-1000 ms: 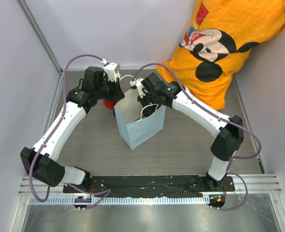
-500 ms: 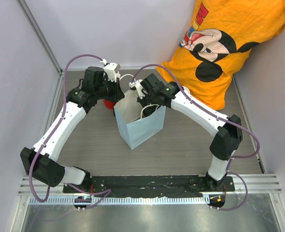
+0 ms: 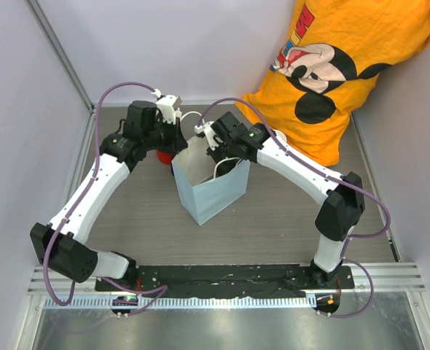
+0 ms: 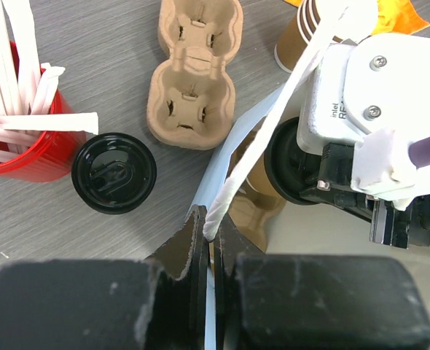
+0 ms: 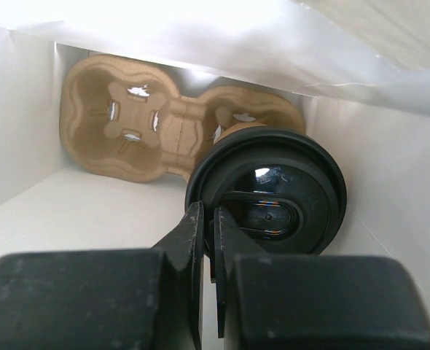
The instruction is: Pack the takeout coffee
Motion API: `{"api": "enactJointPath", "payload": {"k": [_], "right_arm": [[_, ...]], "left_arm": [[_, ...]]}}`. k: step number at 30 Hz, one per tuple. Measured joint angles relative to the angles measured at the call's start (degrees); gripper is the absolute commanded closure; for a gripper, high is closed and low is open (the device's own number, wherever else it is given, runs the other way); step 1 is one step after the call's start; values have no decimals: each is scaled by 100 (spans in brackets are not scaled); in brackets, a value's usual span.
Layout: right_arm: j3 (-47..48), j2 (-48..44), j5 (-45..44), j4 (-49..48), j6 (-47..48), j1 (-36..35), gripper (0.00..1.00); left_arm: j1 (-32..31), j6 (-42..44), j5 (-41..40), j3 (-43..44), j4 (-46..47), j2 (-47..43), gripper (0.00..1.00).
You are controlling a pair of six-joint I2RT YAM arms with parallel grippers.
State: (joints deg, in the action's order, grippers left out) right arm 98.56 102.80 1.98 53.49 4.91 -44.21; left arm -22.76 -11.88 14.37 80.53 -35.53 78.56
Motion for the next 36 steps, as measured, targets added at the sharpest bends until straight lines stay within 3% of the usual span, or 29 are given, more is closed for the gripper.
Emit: {"api": "enactJointPath", "payload": {"k": [36], "right_arm": [[-31,85,-195,-24,131,-7,99]], "left_arm": [[0,7,63,-44,-28,-46,99]]}}
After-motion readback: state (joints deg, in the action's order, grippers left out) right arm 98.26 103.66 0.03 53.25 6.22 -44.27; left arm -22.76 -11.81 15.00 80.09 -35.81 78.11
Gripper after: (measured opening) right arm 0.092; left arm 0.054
